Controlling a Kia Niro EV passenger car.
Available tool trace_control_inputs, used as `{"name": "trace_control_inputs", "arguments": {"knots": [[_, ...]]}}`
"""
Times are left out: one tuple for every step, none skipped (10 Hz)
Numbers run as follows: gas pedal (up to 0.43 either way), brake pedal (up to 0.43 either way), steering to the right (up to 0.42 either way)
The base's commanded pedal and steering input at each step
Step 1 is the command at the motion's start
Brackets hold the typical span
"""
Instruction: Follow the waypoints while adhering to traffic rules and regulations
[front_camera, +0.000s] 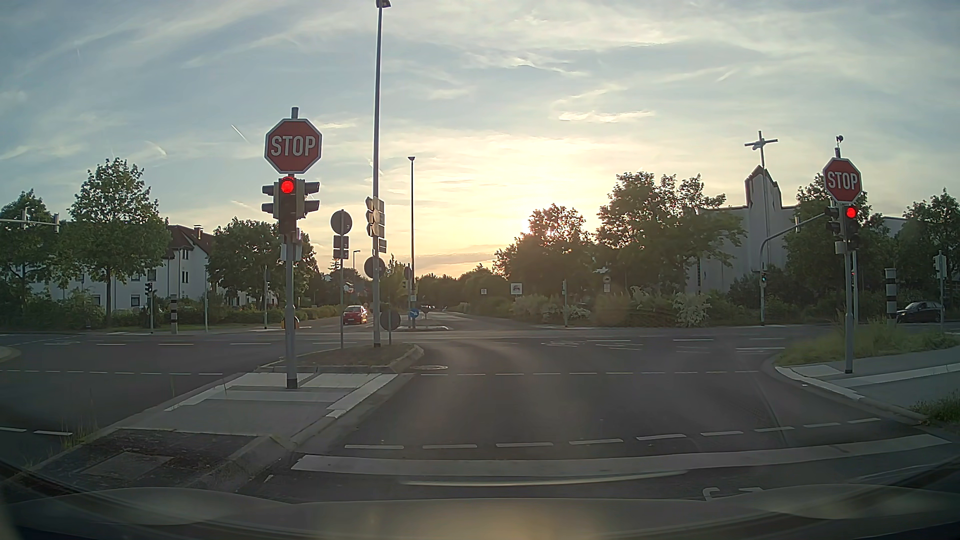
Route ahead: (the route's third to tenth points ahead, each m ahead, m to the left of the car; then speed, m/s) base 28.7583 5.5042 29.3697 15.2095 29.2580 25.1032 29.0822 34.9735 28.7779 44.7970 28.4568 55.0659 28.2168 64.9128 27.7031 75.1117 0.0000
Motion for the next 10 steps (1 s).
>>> {"name": "trace_control_inputs", "arguments": {"knots": [[0.000,0.415,0.008],[0.000,0.421,0.008],[0.000,0.415,0.009],[0.000,0.421,0.008],[0.000,0.421,0.008],[0.000,0.421,0.008],[0.000,0.421,0.009],[0.000,0.421,0.009],[0.000,0.421,0.009],[0.000,0.421,0.008]]}}
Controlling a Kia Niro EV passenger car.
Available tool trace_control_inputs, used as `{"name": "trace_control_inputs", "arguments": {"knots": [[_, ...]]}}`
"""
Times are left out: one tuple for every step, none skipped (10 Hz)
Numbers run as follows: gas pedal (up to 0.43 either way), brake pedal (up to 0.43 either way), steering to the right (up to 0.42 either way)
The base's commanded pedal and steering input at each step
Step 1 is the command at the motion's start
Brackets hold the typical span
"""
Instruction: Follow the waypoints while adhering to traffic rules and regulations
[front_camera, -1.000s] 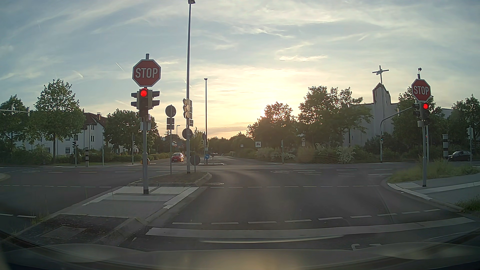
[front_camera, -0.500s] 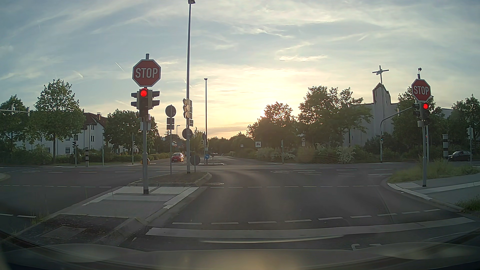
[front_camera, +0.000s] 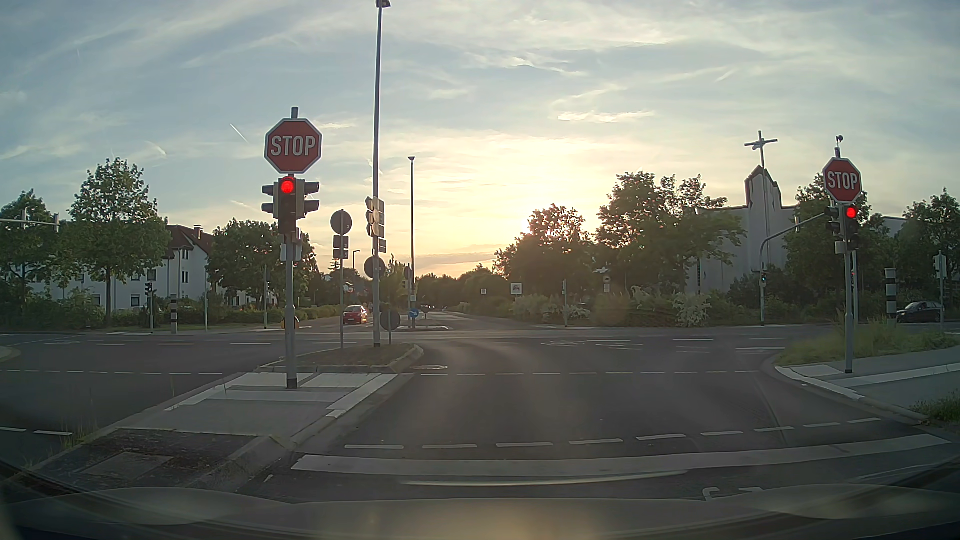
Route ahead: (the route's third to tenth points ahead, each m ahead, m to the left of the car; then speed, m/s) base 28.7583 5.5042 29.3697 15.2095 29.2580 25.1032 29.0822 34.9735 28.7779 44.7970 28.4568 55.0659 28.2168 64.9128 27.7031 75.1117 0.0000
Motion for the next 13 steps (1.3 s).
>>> {"name": "trace_control_inputs", "arguments": {"knots": [[0.000,0.421,0.008],[0.000,0.421,0.009],[0.000,0.421,0.008],[0.000,0.421,0.008],[0.000,0.421,0.009],[0.000,0.421,0.008],[0.000,0.421,0.008],[0.000,0.421,0.009],[0.000,0.421,0.008],[0.000,0.421,0.009],[0.000,0.421,0.008],[0.000,0.421,0.008],[0.000,0.421,0.009]]}}
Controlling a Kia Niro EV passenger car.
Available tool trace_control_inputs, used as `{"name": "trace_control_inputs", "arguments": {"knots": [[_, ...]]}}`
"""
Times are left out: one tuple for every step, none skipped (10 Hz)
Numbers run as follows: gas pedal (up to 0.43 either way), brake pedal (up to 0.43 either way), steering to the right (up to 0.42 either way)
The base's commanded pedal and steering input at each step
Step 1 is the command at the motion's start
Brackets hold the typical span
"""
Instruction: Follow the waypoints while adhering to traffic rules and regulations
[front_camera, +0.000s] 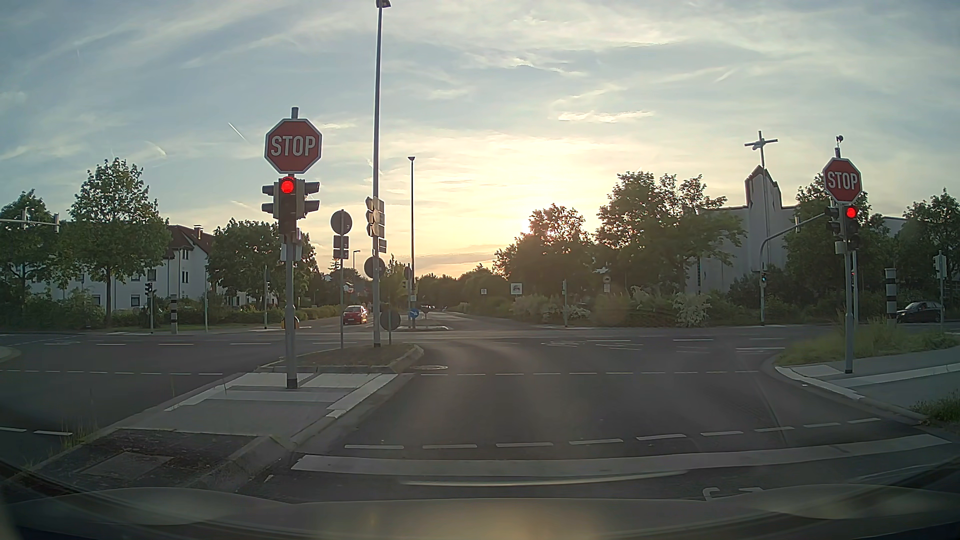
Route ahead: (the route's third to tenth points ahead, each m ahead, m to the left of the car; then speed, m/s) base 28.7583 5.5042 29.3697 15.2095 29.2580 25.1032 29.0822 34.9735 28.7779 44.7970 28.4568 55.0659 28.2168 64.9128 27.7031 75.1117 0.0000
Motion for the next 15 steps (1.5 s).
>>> {"name": "trace_control_inputs", "arguments": {"knots": [[0.000,0.421,0.008],[0.000,0.421,0.008],[0.000,0.415,0.009],[0.000,0.415,0.008],[0.000,0.421,0.009],[0.000,0.421,0.009],[0.000,0.421,0.008],[0.000,0.415,0.009],[0.000,0.415,0.008],[0.000,0.415,0.008],[0.000,0.421,0.008],[0.000,0.421,0.009],[0.000,0.421,0.009],[0.000,0.421,0.009],[0.000,0.421,0.008]]}}
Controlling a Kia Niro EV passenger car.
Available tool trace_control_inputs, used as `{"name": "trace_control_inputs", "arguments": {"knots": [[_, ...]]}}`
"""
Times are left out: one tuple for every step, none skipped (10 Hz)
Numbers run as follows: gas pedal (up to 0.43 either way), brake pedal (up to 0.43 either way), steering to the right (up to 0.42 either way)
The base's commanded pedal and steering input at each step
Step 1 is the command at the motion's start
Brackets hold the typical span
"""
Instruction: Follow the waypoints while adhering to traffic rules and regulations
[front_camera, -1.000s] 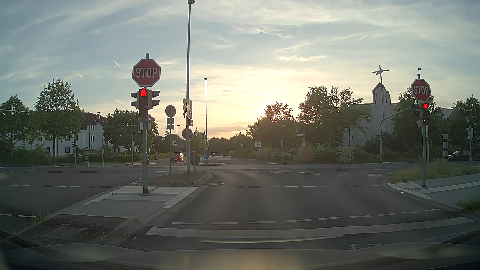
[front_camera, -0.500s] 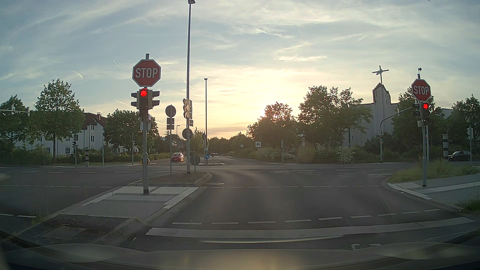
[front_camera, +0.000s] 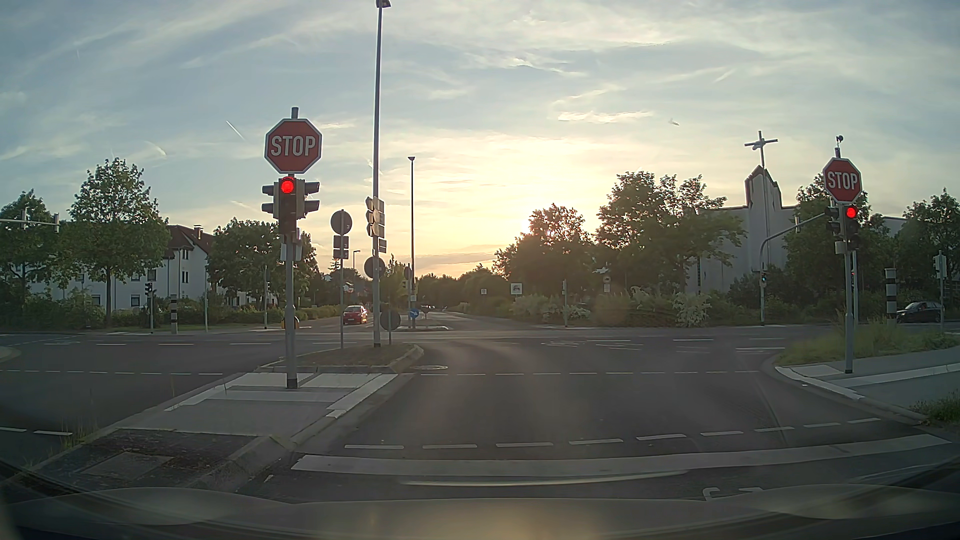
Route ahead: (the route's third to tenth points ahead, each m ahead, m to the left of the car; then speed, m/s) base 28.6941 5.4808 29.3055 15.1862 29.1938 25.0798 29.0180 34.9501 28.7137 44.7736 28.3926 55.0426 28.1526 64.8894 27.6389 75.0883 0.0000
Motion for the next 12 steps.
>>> {"name": "trace_control_inputs", "arguments": {"knots": [[0.000,0.421,0.008],[0.000,0.421,0.008],[0.000,0.421,0.008],[0.000,0.421,0.008],[0.000,0.421,0.009],[0.000,0.421,0.009],[0.000,0.421,0.009],[0.000,0.421,0.008],[0.000,0.421,0.009],[0.000,0.421,0.009],[0.000,0.421,0.009],[0.000,0.421,0.009]]}}
